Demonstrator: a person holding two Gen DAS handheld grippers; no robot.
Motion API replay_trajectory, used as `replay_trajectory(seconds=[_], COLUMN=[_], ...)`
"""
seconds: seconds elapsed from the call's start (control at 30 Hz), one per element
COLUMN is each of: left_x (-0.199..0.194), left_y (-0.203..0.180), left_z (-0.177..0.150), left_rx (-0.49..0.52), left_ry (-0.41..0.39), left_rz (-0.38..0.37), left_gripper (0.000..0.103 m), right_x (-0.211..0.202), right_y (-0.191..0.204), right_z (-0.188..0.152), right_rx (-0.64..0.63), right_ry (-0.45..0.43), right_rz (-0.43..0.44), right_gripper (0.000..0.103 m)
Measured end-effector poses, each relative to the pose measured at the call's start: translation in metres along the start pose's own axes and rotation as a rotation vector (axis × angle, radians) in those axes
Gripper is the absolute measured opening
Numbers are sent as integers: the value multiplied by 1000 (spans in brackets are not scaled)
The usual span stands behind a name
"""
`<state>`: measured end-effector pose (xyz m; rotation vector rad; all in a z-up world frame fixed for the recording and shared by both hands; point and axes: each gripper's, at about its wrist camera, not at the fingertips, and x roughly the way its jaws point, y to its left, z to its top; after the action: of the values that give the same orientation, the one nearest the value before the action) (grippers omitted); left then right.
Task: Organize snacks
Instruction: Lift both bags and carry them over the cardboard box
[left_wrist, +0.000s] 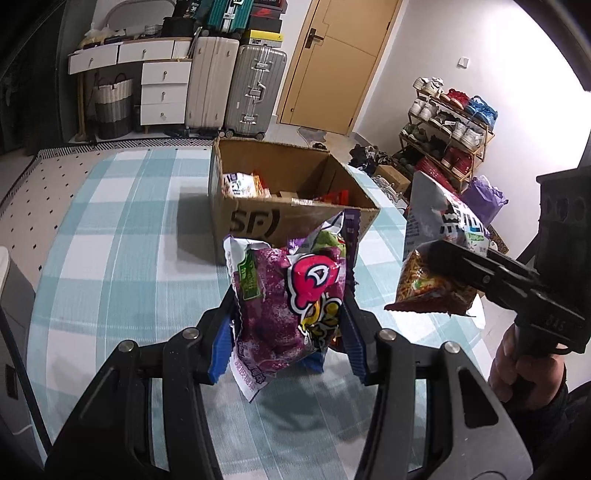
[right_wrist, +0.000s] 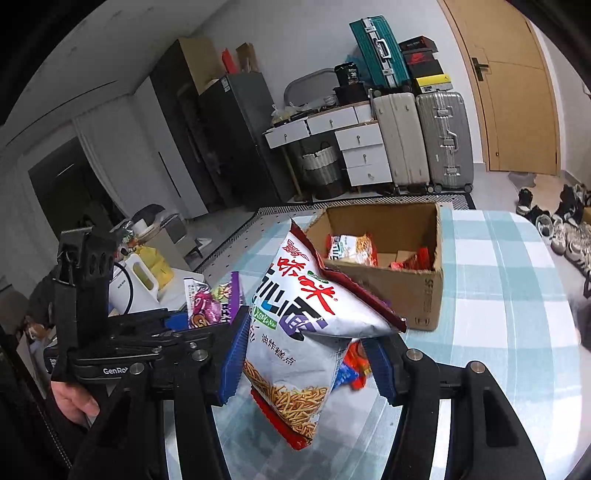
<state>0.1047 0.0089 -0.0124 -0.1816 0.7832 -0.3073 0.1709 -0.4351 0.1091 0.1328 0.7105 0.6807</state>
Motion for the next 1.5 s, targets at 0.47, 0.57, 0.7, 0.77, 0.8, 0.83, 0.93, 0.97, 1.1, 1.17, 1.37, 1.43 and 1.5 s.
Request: replay_trajectory(seconds=[0.47,0.57,0.7,0.77,0.8,0.83,0.93,0.97,1.1,1.17,1.37,1.43,1.5], left_x=[19,26,38,44,47,50,62,66,88,101,133,142,152], left_y=[-6,-6,-7,-7,-6,-5,-2,-1,3,6,15,17,19], left_z=[62,75,96,106,112,116,131,136,153,159,167,168,170], left_rx=[34,41,51,59,63,63,67,72,100,110,105,99,96], left_ry=[-2,3,6,7,7,9,14,19,29,33,56,60,64], left_rz=[6,8,12,14,18,21,23,26,45,53,43,44,38], left_gripper=[48,48,48,48,48,48,48,48,48,48,48,48,48], right_x=[20,30,42,48,52,55,65,68,86,95,122,129,137], right_y=[-13,-22,-33,-37,-39,-41,-48,-51,-66,-73,-88,-92,-97], right_z=[55,67,80,87,90,94,103,106,116,119,119,118,117], right_rx=[-35,-30,-12,-9,-12,-15,-15,-14,3,11,7,10,9], right_ry=[-15,-6,4,8,9,9,13,14,26,33,66,73,83], right_rz=[5,-9,-17,-18,-20,-26,-32,-36,-61,-61,-76,-75,-79], right_gripper=[59,59,59,59,59,59,59,59,59,59,59,59,59])
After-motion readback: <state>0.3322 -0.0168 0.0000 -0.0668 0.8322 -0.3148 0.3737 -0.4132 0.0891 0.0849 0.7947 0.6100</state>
